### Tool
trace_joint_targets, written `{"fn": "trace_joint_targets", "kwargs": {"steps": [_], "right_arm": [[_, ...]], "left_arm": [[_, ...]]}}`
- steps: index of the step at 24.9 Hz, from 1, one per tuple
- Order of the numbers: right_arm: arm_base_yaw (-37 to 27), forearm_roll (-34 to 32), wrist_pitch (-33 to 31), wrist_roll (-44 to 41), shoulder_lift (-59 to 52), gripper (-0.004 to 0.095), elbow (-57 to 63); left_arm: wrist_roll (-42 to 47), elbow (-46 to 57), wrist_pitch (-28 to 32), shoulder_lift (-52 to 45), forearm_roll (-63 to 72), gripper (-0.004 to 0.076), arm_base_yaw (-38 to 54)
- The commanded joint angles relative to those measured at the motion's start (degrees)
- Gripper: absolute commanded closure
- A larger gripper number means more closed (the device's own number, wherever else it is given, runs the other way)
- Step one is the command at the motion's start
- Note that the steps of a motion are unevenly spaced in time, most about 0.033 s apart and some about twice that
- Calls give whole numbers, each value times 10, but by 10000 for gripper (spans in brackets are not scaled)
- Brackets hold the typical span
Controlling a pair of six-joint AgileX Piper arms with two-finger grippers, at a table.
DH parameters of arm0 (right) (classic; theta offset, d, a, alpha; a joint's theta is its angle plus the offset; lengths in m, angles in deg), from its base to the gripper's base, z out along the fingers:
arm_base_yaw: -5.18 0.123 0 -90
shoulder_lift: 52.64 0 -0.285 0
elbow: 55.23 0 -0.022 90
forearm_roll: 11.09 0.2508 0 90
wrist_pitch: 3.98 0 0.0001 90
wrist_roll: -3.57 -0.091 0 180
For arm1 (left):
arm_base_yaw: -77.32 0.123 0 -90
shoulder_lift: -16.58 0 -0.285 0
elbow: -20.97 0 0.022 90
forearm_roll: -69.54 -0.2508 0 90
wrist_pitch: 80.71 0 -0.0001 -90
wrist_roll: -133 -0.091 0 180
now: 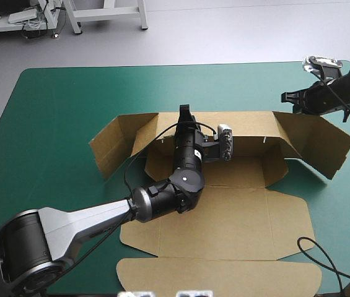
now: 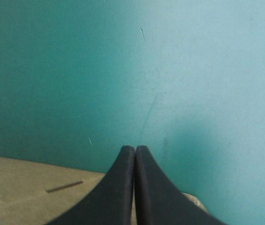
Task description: Fold the box
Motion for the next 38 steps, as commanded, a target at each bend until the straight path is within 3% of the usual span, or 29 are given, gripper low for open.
{"fn": "trace_joint_targets", "kwargs": {"steps": [1, 5, 10, 18, 23, 27, 34, 38], "right_arm": [[-23, 1, -34, 20, -26, 921, -9], [-49, 32, -84, 47, -28, 921, 10], [-61, 182, -92, 135, -58, 921, 54], [-61, 190, -90, 193, -120, 921, 154], [-61, 208, -41, 249, -168, 921, 235], [-61, 277, 14, 337, -196, 921, 310], [-61, 417, 79, 508, -230, 921, 416], [-61, 429, 76, 543, -233, 920, 428]], "left_arm": [[7, -16, -33, -34, -24, 733, -4], [8, -16, -50, -34, -24, 733, -4], [11, -16, -54, -34, -21, 733, -4], [11, -16, -50, -34, 13, 733, -4], [8, -16, -37, -34, 26, 733, -4], [-47, -16, -13, -34, 67, 733, -4], [-50, -16, -15, -25, 83, 733, -4], [-50, -16, -11, -24, 93, 733, -4]]}}
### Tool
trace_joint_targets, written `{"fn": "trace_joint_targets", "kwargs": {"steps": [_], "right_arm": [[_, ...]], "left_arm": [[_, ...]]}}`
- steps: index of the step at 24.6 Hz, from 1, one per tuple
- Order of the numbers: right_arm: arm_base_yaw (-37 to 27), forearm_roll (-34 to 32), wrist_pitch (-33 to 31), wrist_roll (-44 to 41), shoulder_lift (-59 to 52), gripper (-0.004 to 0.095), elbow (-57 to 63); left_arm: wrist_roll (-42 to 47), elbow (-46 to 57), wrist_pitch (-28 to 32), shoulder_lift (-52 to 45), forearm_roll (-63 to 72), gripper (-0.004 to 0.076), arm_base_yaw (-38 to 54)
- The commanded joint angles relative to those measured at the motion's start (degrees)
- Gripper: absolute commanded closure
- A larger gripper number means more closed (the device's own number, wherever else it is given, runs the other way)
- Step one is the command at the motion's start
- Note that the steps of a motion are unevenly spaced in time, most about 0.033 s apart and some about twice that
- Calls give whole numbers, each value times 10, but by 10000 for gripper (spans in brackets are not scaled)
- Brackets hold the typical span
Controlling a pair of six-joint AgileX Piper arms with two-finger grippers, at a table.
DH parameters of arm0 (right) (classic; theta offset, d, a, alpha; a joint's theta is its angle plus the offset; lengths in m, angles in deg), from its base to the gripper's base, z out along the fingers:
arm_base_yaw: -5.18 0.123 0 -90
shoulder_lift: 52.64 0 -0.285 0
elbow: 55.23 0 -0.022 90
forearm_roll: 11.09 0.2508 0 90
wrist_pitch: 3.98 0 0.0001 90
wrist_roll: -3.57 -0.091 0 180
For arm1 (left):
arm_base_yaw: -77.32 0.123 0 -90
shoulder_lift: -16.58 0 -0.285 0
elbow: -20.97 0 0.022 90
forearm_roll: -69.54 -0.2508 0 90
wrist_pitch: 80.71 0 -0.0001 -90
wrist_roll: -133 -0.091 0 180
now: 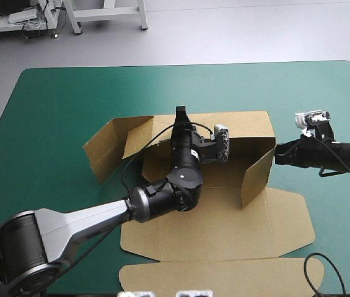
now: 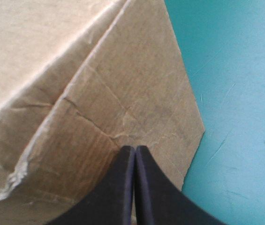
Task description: Fold the box
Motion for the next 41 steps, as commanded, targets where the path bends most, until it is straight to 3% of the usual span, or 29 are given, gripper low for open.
{"fn": "trace_joint_targets", "kwargs": {"steps": [1, 2, 4, 5, 7, 8, 12, 15, 29, 33, 37, 41], "right_arm": [[-1, 33, -2, 25, -20, 913, -10], [-1, 23, -2, 17, -21, 890, -12], [-1, -20, -4, 13, -26, 719, -17], [-1, -44, -10, 13, -31, 567, -17], [-1, -56, -27, 27, -33, 437, -17], [-1, -56, -40, 56, -33, 425, -17], [-1, -60, -87, 71, -33, 425, -17], [-1, -59, -88, 71, -33, 425, -17], [51, 6, 66, 102, 3, 440, -12], [52, 26, 68, 102, 25, 609, -12], [52, 33, 63, 97, 43, 930, -12], [52, 32, 55, 95, 49, 910, -12]], "left_arm": [[2, -12, 6, -17, 20, 733, -2], [2, -12, 6, -17, 17, 733, -2], [2, -12, 5, -17, 8, 733, -2], [2, -12, 4, -17, 0, 733, -2], [2, -12, 4, -17, -2, 733, -2], [2, -12, 5, -17, 0, 733, -2], [2, -12, 6, -17, 0, 733, -1], [2, -12, 6, -17, 0, 733, -1], [2, -12, 29, -17, 0, 733, -1], [2, -12, 29, -17, 0, 733, -1], [2, -12, 34, -17, 0, 733, -1], [-1, -12, 33, -17, 0, 733, -1]]}}
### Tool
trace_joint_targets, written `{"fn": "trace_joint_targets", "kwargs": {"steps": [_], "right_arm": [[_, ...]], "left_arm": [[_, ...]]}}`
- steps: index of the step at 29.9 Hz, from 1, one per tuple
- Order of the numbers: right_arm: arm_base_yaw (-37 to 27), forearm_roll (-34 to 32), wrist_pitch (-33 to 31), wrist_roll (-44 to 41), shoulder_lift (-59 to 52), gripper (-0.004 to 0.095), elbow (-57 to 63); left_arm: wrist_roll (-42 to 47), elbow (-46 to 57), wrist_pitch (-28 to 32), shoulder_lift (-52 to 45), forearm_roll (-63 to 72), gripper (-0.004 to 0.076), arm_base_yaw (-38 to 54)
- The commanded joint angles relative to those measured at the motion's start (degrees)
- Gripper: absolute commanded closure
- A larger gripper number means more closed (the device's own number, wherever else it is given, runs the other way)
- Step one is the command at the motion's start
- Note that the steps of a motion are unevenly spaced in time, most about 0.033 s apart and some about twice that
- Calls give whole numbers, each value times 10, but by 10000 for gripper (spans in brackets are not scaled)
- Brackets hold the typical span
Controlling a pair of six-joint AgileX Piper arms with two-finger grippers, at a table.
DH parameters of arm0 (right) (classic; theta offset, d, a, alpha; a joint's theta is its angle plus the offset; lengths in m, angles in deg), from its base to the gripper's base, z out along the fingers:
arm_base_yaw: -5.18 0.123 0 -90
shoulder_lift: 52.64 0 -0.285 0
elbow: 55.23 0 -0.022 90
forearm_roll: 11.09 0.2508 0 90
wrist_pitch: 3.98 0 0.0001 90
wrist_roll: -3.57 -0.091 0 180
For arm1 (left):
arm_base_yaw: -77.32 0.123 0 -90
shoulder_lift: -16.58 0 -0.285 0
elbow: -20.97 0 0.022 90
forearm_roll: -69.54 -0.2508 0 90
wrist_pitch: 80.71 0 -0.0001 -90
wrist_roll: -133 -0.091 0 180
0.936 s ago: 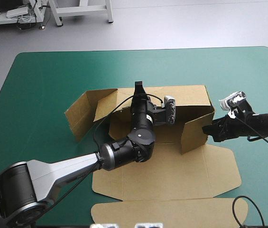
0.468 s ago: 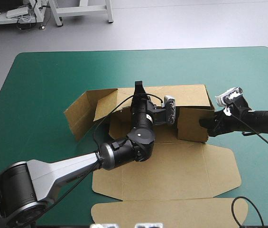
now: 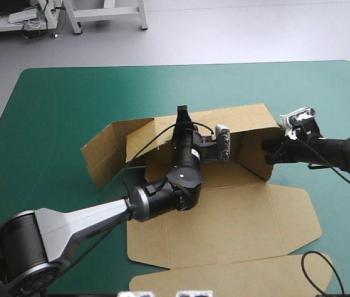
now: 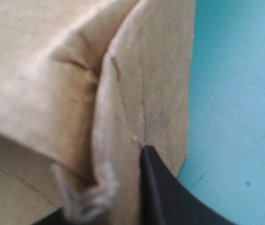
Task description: Fold the box
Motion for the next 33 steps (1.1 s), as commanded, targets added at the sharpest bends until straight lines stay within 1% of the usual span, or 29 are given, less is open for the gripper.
{"fn": "trace_joint_targets", "kwargs": {"steps": [1, 7, 9, 12, 15, 17, 20, 21, 25, 30, 33], "right_arm": [[0, 11, -28, -6, -4, 910, -9], [0, 7, -47, -6, -4, 910, -9], [0, 4, -50, -6, -4, 910, -9], [0, 2, -53, -6, -4, 910, -9], [0, -3, -57, -6, -4, 910, -9], [0, -9, -60, -6, -4, 910, -9], [0, -16, -62, -7, -4, 910, -9], [0, -17, -63, -9, -4, 910, -9], [0, -17, -65, -9, -4, 910, -9], [0, -19, -71, -17, -4, 910, -9], [0, -20, -71, -19, -4, 910, -9]], "left_arm": [[-3, -11, 15, -18, 5, 733, -4], [6, -11, 13, -18, 5, 729, -4], [6, -11, 13, -18, 5, 696, -4], [6, -11, 13, -18, 5, 602, -3], [6, -11, 21, -18, 5, 461, 2], [6, -11, 22, -18, 4, 328, 4], [6, -11, 28, -18, 1, 216, 4], [6, -11, 30, -18, -4, 205, 4], [7, -12, 41, -18, -45, 205, 0], [10, -12, 37, -18, -78, 207, -17], [39, -12, 35, -18, -82, 217, -33]]}}
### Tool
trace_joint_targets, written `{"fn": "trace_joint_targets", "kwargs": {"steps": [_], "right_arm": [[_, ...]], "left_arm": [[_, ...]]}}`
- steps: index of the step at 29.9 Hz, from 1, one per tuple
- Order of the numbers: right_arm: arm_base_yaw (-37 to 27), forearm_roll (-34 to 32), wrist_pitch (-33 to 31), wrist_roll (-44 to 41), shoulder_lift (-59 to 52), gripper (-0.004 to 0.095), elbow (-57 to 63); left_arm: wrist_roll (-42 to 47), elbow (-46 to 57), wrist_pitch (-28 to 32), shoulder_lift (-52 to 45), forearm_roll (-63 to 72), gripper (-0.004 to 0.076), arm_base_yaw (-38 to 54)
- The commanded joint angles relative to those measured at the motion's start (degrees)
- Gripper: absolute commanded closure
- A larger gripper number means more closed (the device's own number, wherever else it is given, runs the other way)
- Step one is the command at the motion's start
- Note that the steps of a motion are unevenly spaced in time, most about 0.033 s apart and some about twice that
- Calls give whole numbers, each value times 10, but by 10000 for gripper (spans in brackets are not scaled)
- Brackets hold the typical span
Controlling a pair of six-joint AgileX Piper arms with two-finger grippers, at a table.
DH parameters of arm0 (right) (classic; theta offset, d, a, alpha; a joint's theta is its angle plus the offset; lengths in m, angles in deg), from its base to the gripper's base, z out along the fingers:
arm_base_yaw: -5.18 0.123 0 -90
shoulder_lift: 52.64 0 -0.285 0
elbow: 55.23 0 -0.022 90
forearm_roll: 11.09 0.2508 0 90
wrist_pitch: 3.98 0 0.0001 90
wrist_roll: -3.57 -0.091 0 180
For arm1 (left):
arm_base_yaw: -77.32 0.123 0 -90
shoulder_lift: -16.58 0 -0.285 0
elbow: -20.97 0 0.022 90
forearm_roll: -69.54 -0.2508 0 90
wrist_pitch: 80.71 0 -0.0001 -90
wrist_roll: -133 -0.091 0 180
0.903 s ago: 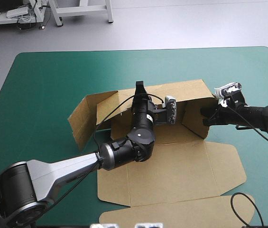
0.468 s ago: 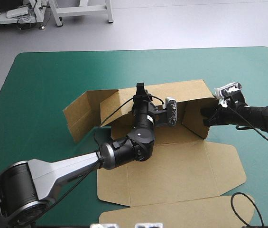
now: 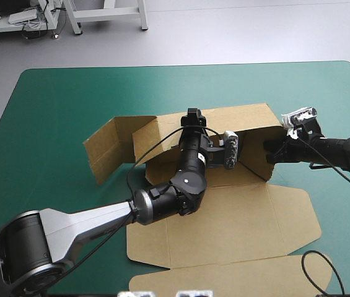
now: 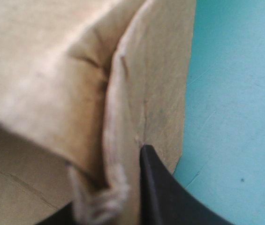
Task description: Fold the box
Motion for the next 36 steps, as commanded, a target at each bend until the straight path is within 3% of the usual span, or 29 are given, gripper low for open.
{"fn": "trace_joint_targets", "kwargs": {"steps": [1, 13, 19, 25, 29, 36], "right_arm": [[3, -9, -66, -9, -7, 910, -4], [3, -10, -66, -14, -7, 910, -4], [3, -10, -61, -20, -7, 910, -4], [3, -10, -60, -25, -7, 910, -4], [3, -10, -60, -36, -7, 910, -4], [3, -14, -60, -44, -7, 910, -4]], "left_arm": [[47, -14, 4, -25, -36, 218, -26], [84, -15, -58, -25, -47, 272, -125], [85, -19, -119, -25, -47, 339, -182], [85, -54, -156, -26, -51, 524, -221], [83, -85, -163, -33, -51, 713, -223], [46, -126, -160, -61, -52, 724, -205]]}}
